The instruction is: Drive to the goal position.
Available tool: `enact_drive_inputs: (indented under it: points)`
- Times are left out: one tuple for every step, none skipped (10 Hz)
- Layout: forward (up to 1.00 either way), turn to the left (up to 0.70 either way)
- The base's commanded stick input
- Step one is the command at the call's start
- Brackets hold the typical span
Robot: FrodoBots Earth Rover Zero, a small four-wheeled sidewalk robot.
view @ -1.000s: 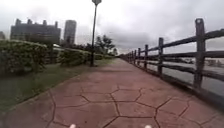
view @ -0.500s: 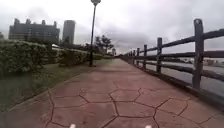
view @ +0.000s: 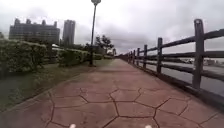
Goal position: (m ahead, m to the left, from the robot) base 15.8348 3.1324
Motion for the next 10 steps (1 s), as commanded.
enact_drive_inputs:
  points:
    - [0.67,0.0]
    - [0.69,0.0]
    - [0.69,0.0]
    - [0.69,0.0]
    - [0.69,0.0]
    - [0.69,0.0]
    - [0.69,0.0]
    - [0.69,-0.01]
    - [0.69,-0.09]
    - [0.69,-0.11]
